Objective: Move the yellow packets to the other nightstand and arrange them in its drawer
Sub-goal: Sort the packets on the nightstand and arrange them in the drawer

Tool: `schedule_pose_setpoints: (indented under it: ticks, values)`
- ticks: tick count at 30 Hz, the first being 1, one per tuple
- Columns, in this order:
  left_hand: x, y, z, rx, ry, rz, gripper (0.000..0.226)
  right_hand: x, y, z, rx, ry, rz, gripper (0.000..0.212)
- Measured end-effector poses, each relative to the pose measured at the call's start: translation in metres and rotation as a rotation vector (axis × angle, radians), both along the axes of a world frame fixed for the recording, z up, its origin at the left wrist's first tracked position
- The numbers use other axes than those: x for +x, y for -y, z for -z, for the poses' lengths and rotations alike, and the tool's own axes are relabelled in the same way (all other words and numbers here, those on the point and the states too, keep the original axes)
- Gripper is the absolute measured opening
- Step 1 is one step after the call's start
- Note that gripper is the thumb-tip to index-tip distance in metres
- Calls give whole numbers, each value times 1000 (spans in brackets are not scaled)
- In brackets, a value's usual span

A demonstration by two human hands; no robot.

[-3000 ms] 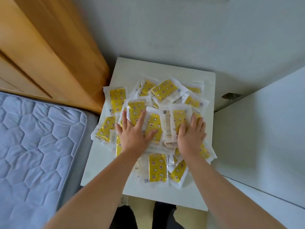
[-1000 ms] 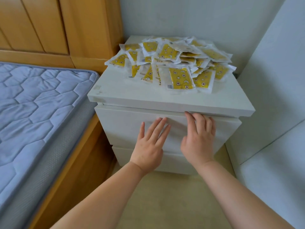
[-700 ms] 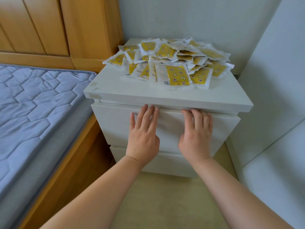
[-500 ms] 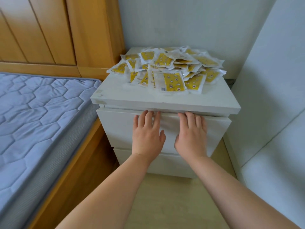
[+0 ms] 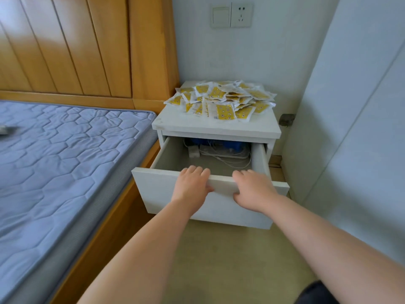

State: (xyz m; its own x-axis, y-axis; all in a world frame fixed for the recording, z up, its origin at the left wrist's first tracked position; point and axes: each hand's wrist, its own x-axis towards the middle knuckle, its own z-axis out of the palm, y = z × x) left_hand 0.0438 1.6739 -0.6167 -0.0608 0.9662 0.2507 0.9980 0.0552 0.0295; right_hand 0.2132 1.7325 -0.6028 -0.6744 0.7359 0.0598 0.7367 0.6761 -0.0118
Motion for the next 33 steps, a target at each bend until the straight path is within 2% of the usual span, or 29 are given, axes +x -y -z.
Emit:
schedule_pose_setpoints:
  ticks: [7, 14, 20, 28, 31, 33]
  values:
    - [11, 53, -6, -63, 14, 3, 26, 1, 43, -3, -133, 62, 83, 12]
    - [20, 79, -8, -124, -1, -15, 32, 8, 78, -9, -161, 96, 109, 10]
    - [25, 103, -5, -100, 45, -35, 31, 15, 100, -6, -167, 71, 103, 9]
    - [30, 112, -19, -235, 119, -97, 32, 23, 119, -9, -176, 27, 106, 8]
    - [30, 112, -22, -265, 184, -111, 32, 22, 119, -15, -244, 63, 123, 8]
    - [26, 111, -25, -300, 245, -106, 33, 19, 113, -22, -366, 62, 138, 8]
